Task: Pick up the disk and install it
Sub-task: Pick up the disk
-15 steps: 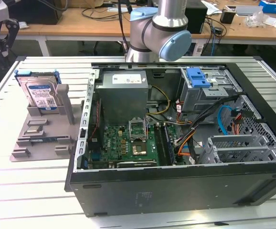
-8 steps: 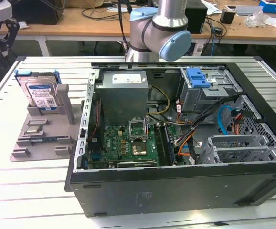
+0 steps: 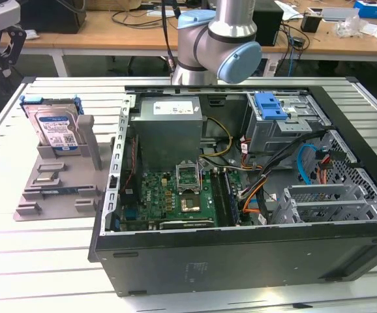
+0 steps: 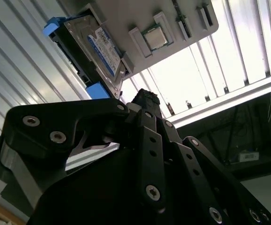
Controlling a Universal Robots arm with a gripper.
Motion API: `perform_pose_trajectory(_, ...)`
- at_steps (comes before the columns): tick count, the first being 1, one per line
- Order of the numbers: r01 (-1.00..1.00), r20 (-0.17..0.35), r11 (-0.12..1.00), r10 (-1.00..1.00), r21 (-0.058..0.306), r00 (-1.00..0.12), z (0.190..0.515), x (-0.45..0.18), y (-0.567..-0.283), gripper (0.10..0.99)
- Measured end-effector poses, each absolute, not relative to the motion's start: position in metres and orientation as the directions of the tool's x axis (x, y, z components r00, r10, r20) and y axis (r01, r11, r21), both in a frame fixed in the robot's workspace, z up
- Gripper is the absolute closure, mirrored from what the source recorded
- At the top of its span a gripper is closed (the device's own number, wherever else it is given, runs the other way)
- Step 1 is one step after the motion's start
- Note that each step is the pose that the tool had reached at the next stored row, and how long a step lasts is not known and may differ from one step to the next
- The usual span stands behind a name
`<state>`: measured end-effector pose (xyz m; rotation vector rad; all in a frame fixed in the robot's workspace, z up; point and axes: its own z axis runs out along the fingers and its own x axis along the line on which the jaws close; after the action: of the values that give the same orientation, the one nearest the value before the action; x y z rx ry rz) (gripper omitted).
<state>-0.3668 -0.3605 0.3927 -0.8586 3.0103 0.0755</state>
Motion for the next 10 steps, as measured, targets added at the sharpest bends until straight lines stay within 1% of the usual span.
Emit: perform_pose_trajectory(10,-0.623,-0.023,0.781,-0.623,0.044,-0.782,0.3927,-0.3668,-0.3605,0.98)
